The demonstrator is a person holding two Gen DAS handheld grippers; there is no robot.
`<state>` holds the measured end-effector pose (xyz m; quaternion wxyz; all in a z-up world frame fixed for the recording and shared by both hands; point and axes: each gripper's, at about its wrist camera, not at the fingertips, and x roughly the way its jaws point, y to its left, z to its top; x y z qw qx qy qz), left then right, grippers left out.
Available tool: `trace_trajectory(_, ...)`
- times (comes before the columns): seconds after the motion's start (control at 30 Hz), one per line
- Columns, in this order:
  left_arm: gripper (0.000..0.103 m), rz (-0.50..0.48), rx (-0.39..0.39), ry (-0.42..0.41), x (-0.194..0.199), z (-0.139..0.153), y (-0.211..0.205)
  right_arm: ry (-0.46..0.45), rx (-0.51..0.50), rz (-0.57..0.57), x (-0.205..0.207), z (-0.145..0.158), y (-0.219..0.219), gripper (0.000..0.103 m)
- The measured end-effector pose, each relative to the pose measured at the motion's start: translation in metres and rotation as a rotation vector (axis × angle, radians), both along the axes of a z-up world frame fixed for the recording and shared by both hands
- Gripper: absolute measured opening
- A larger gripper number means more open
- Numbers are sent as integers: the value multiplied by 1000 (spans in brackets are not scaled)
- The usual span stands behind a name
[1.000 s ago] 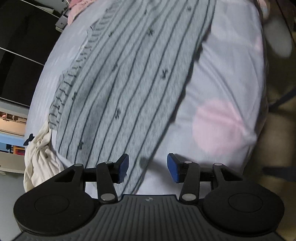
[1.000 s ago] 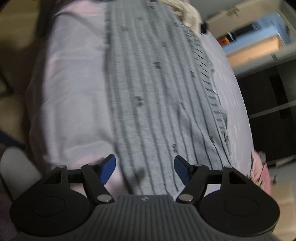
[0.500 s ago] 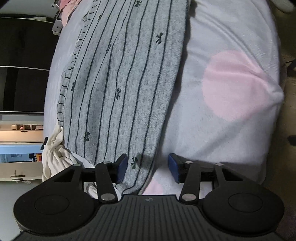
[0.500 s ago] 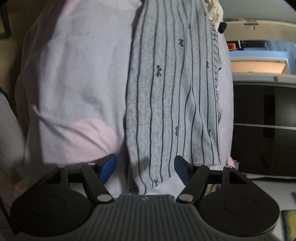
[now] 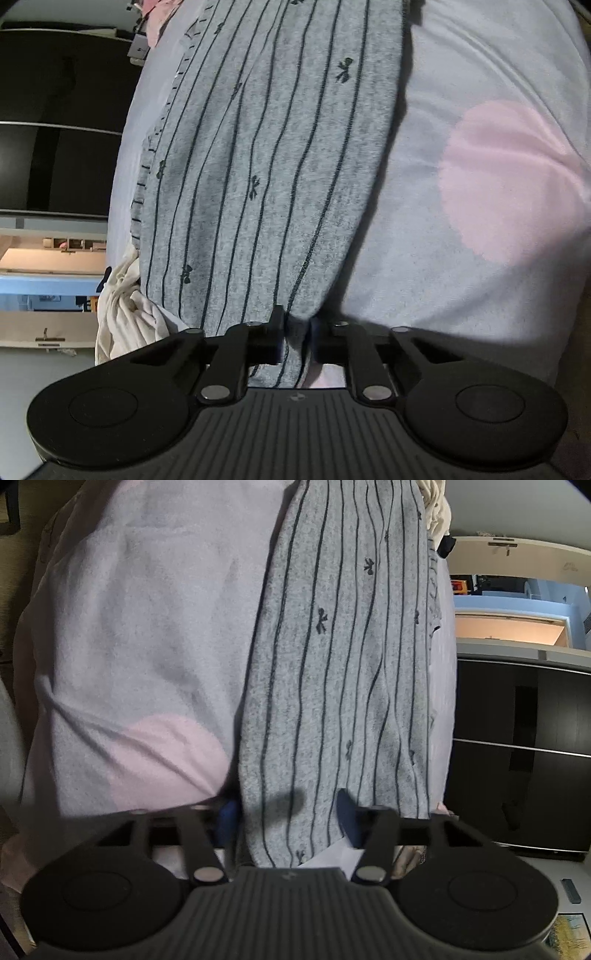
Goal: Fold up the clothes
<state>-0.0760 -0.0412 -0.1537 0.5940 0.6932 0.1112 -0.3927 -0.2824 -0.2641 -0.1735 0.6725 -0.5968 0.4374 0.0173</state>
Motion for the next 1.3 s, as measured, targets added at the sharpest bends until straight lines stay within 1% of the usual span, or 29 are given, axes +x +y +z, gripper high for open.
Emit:
trace_trajectory(0.03,6,15,-10,0,-2,2,1,1,-5,-10,1,-1,0,22)
trace_trajectory(0.07,5,34,-27,3,-3,5,1,-3,-14,-18,3,-1,-1,18)
trace_trajectory(0.1,5,52,-42,10,-1,9,1,-8,-20,-24,4,-1,-2,11)
trace_trajectory(0.13,5,66,-54,20,0,13,1,-14,-24,-31,4,0,-3,8)
trace_trajectory(0.2,4,87,-77,38,1,23,0,-20,-9,-43,6,6,-4,7)
trace_trajectory(0.3,4,107,-131,71,2,50,1,-58,10,-65,7,25,-6,4)
trace_trajectory(0.47,4,176,-273,128,11,104,2,-195,24,-112,7,77,-13,4)
trace_trajectory(0.57,4,190,-339,141,15,140,8,-275,41,-144,4,114,-18,4)
trace_trajectory(0.67,4,169,-380,154,16,178,16,-320,52,-150,-5,151,-15,4)
trace_trajectory(0.77,4,137,-395,173,6,212,27,-337,60,-140,-22,181,-7,4)
trace_trajectory(0.87,4,112,-400,183,-8,236,38,-347,76,-138,-40,209,3,4)
trace_trajectory(0.97,4,102,-379,225,-22,246,47,-335,92,-146,-57,225,11,4)
trace_trajectory(1.07,4,89,-345,256,-32,246,53,-315,113,-152,-69,232,17,4)
trace_trajectory(1.2,4,97,-332,256,-25,238,47,-300,124,-168,-72,231,19,4)
trace_trajectory(1.3,4,102,-323,255,-19,233,42,-292,130,-174,-63,224,13,4)
